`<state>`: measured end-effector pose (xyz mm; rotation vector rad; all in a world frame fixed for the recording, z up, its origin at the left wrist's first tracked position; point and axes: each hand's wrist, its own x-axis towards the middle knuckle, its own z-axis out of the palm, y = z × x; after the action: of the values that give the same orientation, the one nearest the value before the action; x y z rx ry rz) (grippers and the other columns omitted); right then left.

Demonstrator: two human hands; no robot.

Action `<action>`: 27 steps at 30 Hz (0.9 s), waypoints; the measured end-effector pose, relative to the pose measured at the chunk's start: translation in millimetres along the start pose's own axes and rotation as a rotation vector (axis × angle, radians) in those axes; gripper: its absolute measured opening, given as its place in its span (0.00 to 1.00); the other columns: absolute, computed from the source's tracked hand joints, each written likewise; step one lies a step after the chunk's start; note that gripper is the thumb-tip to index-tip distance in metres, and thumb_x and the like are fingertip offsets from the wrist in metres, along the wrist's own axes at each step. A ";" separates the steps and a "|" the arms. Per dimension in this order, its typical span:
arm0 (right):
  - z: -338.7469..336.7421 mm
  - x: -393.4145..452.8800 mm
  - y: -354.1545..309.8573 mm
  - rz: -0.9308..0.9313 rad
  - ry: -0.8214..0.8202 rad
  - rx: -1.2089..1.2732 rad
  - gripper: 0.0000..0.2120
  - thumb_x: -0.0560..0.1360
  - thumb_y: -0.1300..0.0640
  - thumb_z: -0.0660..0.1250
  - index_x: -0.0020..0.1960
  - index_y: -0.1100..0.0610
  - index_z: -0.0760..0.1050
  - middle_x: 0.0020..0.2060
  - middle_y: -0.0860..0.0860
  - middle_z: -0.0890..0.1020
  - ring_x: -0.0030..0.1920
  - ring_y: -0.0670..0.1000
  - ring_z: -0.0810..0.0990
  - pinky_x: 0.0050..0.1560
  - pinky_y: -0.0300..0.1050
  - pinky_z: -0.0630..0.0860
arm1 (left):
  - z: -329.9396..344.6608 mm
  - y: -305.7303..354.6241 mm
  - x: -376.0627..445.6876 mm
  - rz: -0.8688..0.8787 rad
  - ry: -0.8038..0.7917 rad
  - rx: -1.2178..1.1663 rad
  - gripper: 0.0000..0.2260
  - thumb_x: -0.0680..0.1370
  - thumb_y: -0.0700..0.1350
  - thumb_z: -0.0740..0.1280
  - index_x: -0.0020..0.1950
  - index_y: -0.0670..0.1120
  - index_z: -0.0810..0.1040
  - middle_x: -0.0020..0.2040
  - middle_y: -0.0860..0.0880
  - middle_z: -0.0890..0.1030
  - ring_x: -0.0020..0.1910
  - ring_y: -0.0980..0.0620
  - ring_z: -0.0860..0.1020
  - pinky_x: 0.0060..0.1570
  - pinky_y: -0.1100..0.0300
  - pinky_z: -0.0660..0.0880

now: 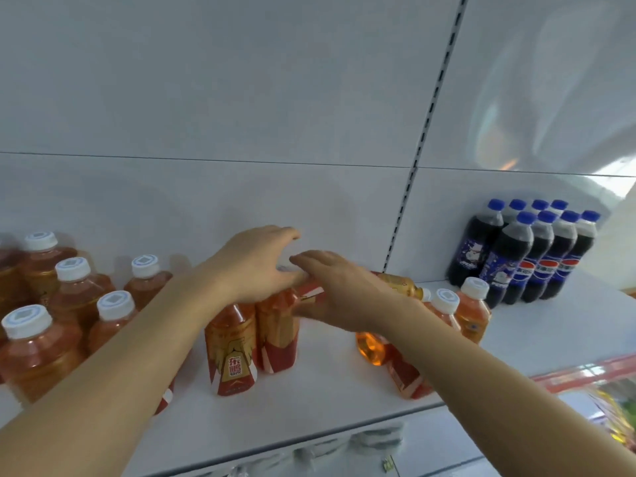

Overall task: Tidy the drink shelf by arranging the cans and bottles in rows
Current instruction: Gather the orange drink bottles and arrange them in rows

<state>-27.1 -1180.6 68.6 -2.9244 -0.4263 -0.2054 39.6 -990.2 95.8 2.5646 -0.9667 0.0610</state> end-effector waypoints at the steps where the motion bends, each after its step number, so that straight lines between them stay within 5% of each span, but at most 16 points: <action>1: -11.2 -10.1 5.9 0.012 0.047 -0.013 0.36 0.81 0.40 0.69 0.84 0.50 0.62 0.78 0.49 0.71 0.77 0.52 0.67 0.75 0.53 0.69 | 0.9 9.9 0.2 0.025 0.028 -0.054 0.36 0.79 0.65 0.70 0.82 0.53 0.65 0.79 0.52 0.71 0.75 0.50 0.71 0.73 0.52 0.69; 6: -64.6 -81.5 68.5 0.240 0.268 -0.113 0.27 0.84 0.42 0.64 0.81 0.46 0.68 0.74 0.48 0.77 0.76 0.51 0.70 0.76 0.55 0.69 | 28.6 72.9 1.2 0.156 0.040 -0.159 0.30 0.79 0.65 0.68 0.78 0.54 0.71 0.72 0.54 0.77 0.69 0.54 0.75 0.66 0.56 0.72; 11: -75.1 -140.8 128.6 0.411 0.044 -0.047 0.34 0.79 0.35 0.66 0.82 0.37 0.59 0.78 0.46 0.71 0.75 0.53 0.72 0.74 0.60 0.72 | 76.0 133.3 -4.2 0.187 -0.036 -0.189 0.39 0.77 0.69 0.68 0.84 0.56 0.59 0.80 0.53 0.69 0.76 0.50 0.71 0.72 0.52 0.69; 15: -60.0 -158.8 152.3 0.371 -0.060 0.091 0.38 0.74 0.32 0.68 0.80 0.31 0.57 0.73 0.44 0.75 0.66 0.50 0.78 0.68 0.60 0.78 | 124.1 164.0 -5.8 0.091 -0.018 -0.213 0.44 0.77 0.66 0.72 0.84 0.61 0.49 0.82 0.52 0.65 0.73 0.47 0.74 0.69 0.49 0.74; 19: -47.9 -159.5 168.0 0.246 -0.048 0.113 0.38 0.73 0.40 0.75 0.77 0.34 0.59 0.61 0.41 0.81 0.57 0.46 0.83 0.61 0.52 0.82 | 153.3 175.6 -10.1 -0.005 0.140 -0.256 0.37 0.80 0.58 0.72 0.81 0.62 0.52 0.78 0.52 0.71 0.68 0.48 0.78 0.65 0.48 0.79; 27: -28.6 -134.0 119.1 -0.012 0.059 0.150 0.41 0.71 0.40 0.74 0.79 0.33 0.59 0.60 0.39 0.80 0.56 0.47 0.81 0.55 0.44 0.78 | 119.3 140.4 -76.0 -0.200 0.323 -0.254 0.39 0.76 0.58 0.76 0.80 0.69 0.57 0.74 0.62 0.74 0.70 0.59 0.76 0.67 0.51 0.77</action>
<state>-122.5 -1334.6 56.2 -2.7622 -0.4304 -0.2495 -120.0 -1083.7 21.6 2.3093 -0.5562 0.2696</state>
